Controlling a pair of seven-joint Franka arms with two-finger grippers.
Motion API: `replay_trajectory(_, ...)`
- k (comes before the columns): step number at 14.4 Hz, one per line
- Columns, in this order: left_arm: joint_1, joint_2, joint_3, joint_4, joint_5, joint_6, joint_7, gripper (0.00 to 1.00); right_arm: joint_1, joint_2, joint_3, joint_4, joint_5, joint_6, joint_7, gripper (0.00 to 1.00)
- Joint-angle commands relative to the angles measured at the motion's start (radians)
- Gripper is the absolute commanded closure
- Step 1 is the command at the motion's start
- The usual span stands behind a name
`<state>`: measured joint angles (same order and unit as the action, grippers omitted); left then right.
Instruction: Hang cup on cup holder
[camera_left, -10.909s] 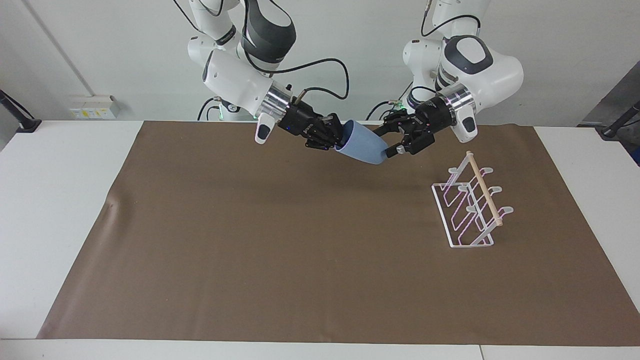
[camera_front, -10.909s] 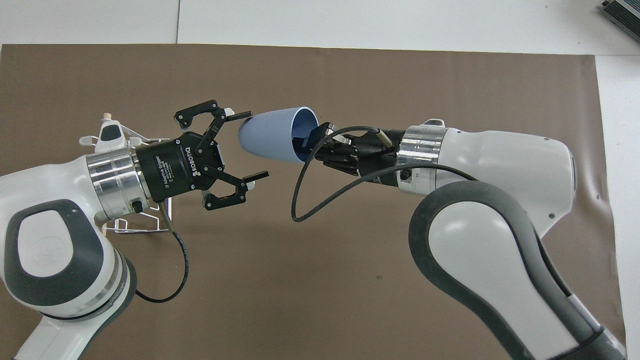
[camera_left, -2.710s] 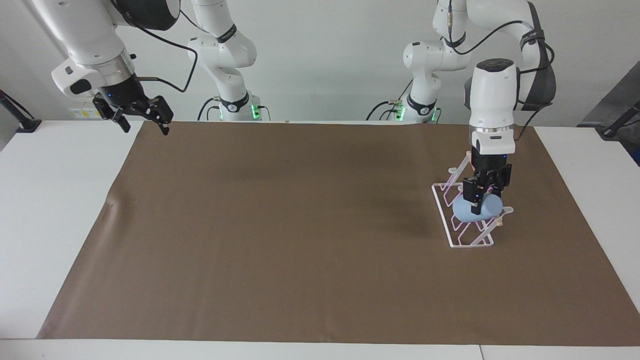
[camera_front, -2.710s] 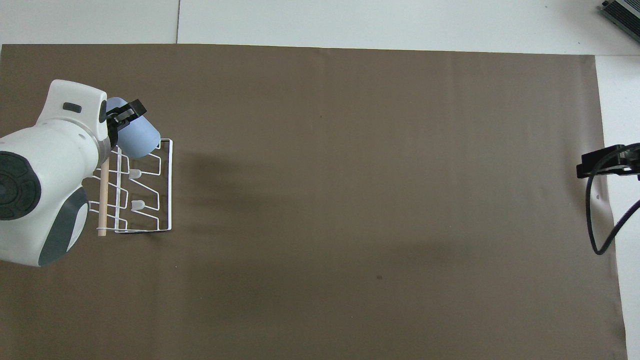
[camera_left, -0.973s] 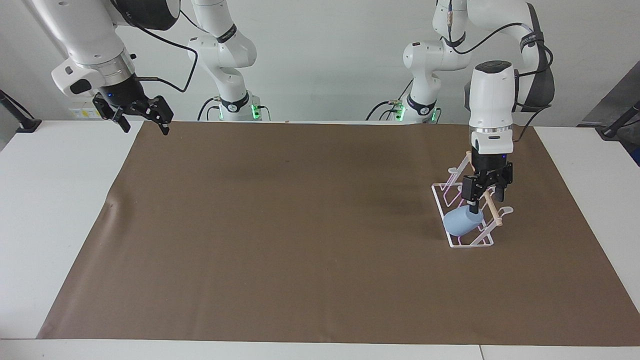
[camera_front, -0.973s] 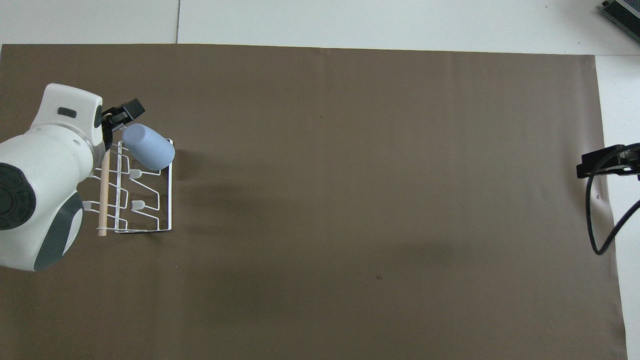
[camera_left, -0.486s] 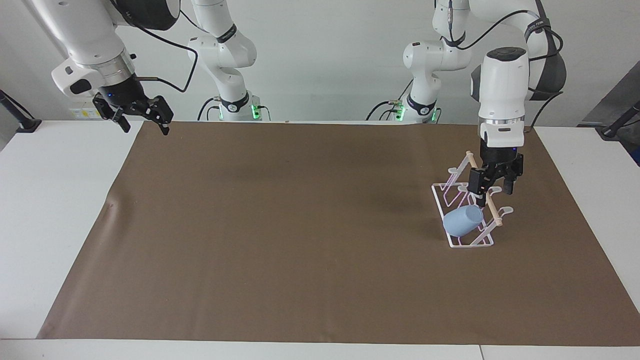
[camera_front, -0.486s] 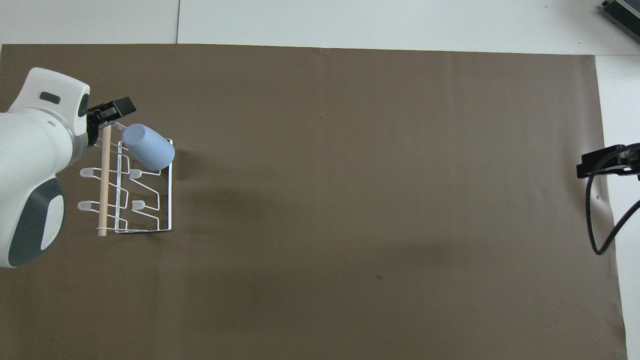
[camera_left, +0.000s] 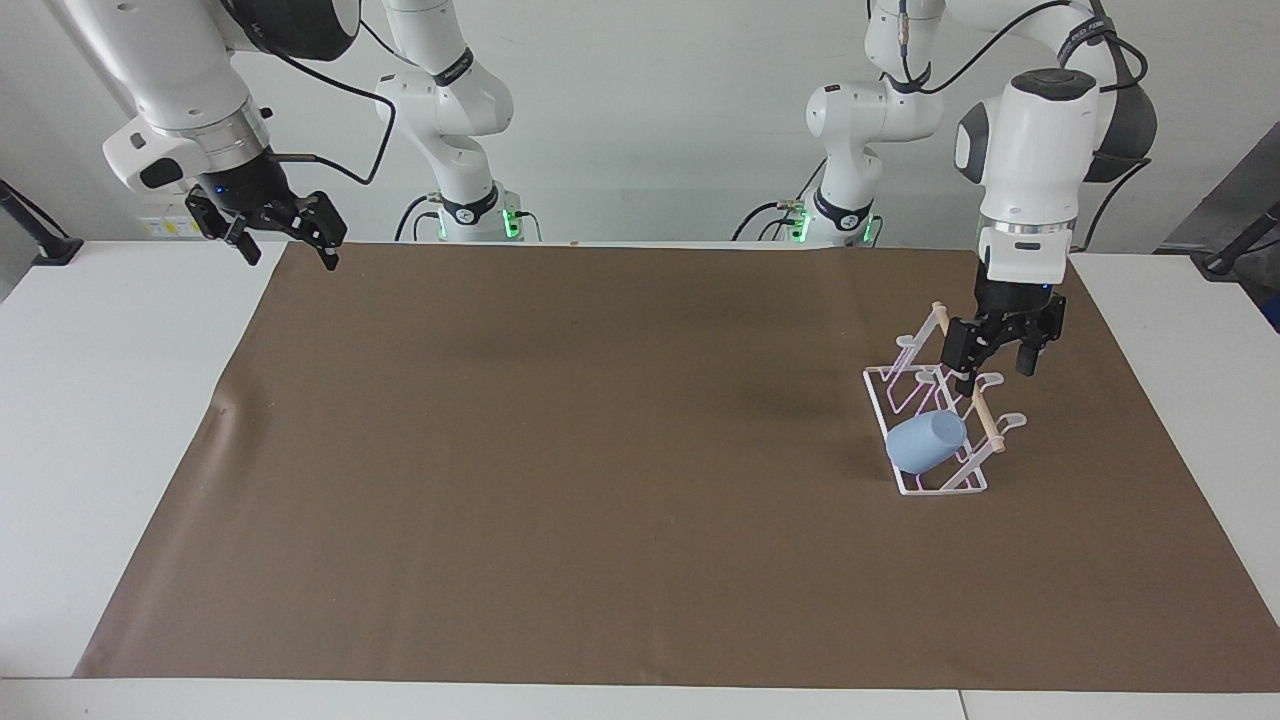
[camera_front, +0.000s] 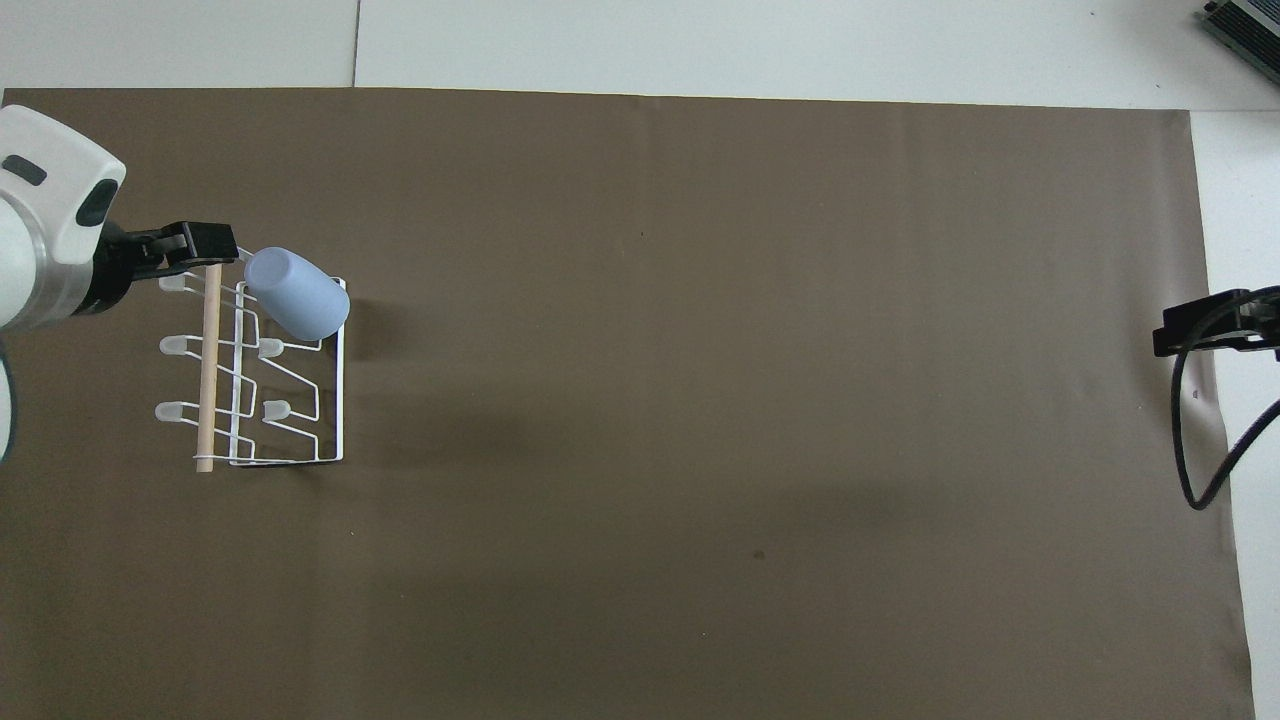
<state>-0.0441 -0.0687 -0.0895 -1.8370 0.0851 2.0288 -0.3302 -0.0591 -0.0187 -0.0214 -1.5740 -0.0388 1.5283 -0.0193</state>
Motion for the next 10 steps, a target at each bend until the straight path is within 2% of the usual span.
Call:
replay_trajectory(1,0.007,-0.002,-0.006,0.077,-0.033,-0.139,0.055,0.00,-0.004,-0.026,0.000,-0.031,-0.001,0.012,0.012,0.00)
replay_trajectory(4,0.013,0.000,0.002,0.152,-0.077,-0.270,0.158,0.00,-0.004,-0.026,0.000,-0.031,-0.001,0.012,0.012,0.00)
replay_trajectory(7,0.079,0.012,-0.002,0.208,-0.125,-0.382,0.232,0.00,-0.004,-0.026,0.000,-0.031,-0.001,0.012,0.012,0.00)
replay_trajectory(10,0.075,0.001,-0.007,0.203,-0.085,-0.433,0.324,0.00,-0.004,-0.026,0.000,-0.031,-0.003,0.012,0.012,0.00)
